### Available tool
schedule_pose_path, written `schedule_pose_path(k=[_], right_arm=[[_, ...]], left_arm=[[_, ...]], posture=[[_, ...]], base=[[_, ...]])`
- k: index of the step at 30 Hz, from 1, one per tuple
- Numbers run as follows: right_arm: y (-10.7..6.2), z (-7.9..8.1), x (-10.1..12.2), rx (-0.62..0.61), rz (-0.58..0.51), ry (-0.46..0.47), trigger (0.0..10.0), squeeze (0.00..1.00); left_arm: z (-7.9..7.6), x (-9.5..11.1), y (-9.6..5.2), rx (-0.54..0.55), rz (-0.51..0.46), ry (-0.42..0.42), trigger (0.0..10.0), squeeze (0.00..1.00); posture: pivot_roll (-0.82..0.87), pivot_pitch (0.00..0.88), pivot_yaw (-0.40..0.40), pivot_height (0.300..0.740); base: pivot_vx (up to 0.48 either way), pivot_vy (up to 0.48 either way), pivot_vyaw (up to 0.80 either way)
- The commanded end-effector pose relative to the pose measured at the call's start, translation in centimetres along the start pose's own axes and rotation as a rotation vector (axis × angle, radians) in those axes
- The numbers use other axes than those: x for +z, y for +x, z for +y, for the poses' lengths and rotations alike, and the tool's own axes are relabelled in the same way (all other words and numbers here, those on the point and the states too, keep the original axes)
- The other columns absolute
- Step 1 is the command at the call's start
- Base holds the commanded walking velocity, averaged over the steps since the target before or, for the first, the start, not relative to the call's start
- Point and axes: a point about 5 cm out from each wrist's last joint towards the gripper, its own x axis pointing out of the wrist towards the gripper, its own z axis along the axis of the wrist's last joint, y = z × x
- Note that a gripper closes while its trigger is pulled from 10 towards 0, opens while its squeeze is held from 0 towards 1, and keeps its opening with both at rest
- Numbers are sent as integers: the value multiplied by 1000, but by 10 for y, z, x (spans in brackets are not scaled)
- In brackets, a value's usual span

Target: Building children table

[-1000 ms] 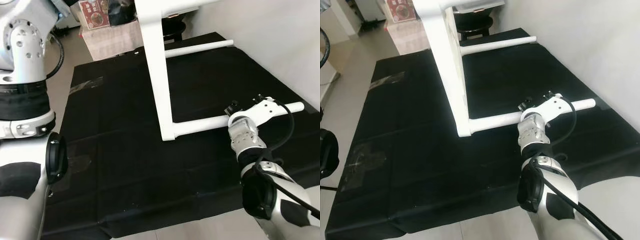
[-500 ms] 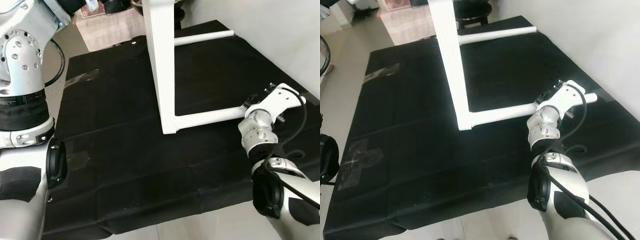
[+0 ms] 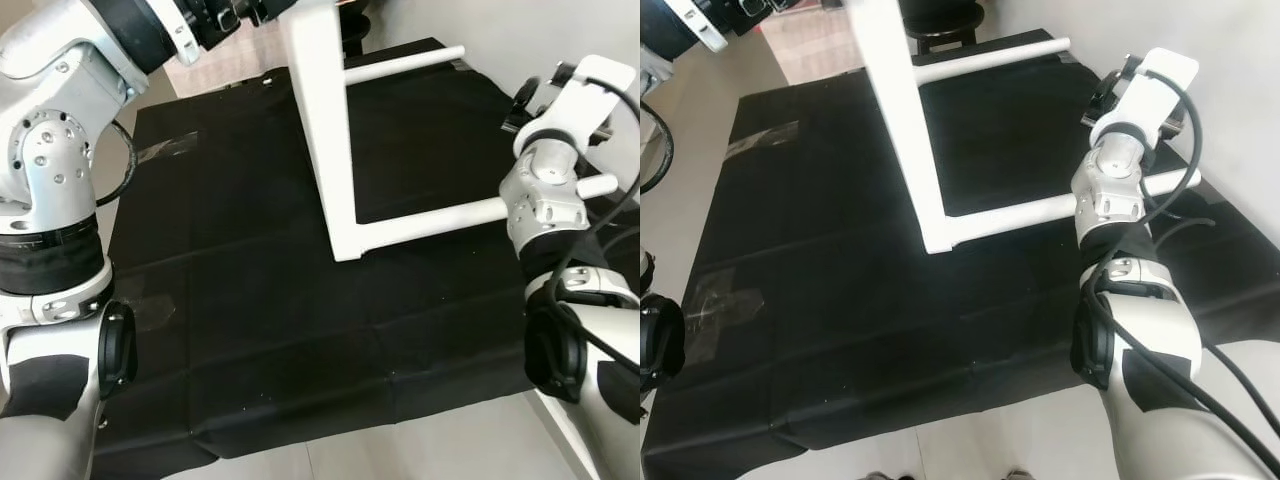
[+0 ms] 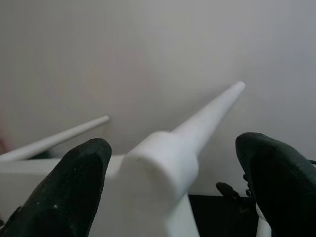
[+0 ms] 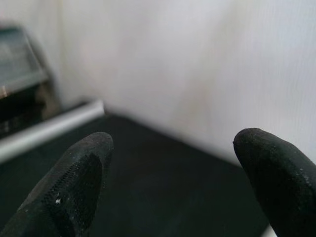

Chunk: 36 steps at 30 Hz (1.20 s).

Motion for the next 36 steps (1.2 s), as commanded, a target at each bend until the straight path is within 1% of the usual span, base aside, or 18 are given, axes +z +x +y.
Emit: schedule_pose_path(k=[1, 7, 11, 12, 13, 14, 16, 18, 19, 21, 25, 26, 28, 30, 31, 32, 34, 36], right_arm=[[-1, -6, -16, -20, 99, 8, 10000, 1000], [0, -15, -28, -36, 176, 61, 10000, 1000], [0, -4, -18, 114, 94, 98, 10000, 1000], [-4, 8, -14, 249, 55, 97, 10000, 988], [-12, 22, -15, 386, 6, 60, 10000, 345], [-20, 32, -18, 498, -22, 29, 10000, 59], [-27, 38, -22, 558, -42, -4, 10000, 0], [-44, 45, -32, 673, -70, -43, 10000, 0], [-44, 45, -32, 673, -70, -43, 10000, 0], [-62, 46, -43, 744, -98, -101, 10000, 0], [-76, 43, -50, 790, -117, -141, 10000, 0], [-86, 38, -55, 815, -126, -174, 10000, 0], [-86, 38, -55, 815, -126, -174, 10000, 0], [-95, 35, -61, 849, -125, -187, 10000, 0], [-95, 35, -61, 849, -125, -187, 10000, 0], [-109, 33, -70, 899, -110, -190, 10000, 0], [-109, 33, -70, 899, -110, -190, 10000, 0], [-123, 31, -77, 939, -95, -195, 10000, 0]], left_arm=[[1, 3, -5, 9, -11, -6, 10000, 0], [-1, 3, -7, 15, -9, 0, 10000, 0], [0, 4, -10, 42, -16, 3, 10000, 0], [2, 1, -14, 75, -8, 17, 10000, 0], [5, -6, -20, 135, 9, 33, 10000, 0], [7, -14, -26, 190, 33, 54, 10000, 0], [8, -20, -30, 226, 51, 71, 10000, 0], [7, -33, -42, 304, 78, 65, 10000, 0], [7, -33, -42, 304, 78, 65, 10000, 0], [5, -49, -59, 398, 112, 47, 10000, 0], [2, -62, -76, 467, 155, 36, 10000, 0], [0, -69, -93, 543, 177, 25, 10000, 0], [0, -69, -93, 543, 177, 25, 10000, 0], [0, -75, -110, 621, 198, 9, 10000, 0], [0, -75, -110, 621, 198, 9, 10000, 0], [-4, -82, -132, 705, 238, 9, 10000, 0], [-4, -82, -132, 705, 238, 9, 10000, 0], [-10, -89, -149, 757, 281, 20, 10000, 0]], posture=[[-10, 144, 70, 740], [-12, 144, 63, 740], [-25, 148, 66, 740], [-33, 148, 60, 740], [-44, 147, 57, 740], [-52, 143, 55, 740], [-52, 143, 55, 740], [-63, 143, 59, 740], [-63, 143, 59, 740], [-65, 138, 58, 740], [-66, 135, 59, 740], [-73, 127, 63, 740], [-73, 127, 63, 740], [-76, 121, 63, 740], [-76, 121, 63, 740], [-78, 112, 64, 740], [-78, 112, 64, 740], [-75, 110, 64, 740]], base=[[0, 0, 0], [0, 0, 0], [0, 0, 0], [0, 0, 0], [0, 0, 0], [0, 0, 0], [0, 0, 0], [0, 0, 0], [0, 0, 0], [0, 0, 0], [0, 0, 0], [0, 0, 0], [0, 0, 0], [0, 0, 0], [0, 0, 0], [0, 0, 0], [0, 0, 0], [0, 0, 0]])
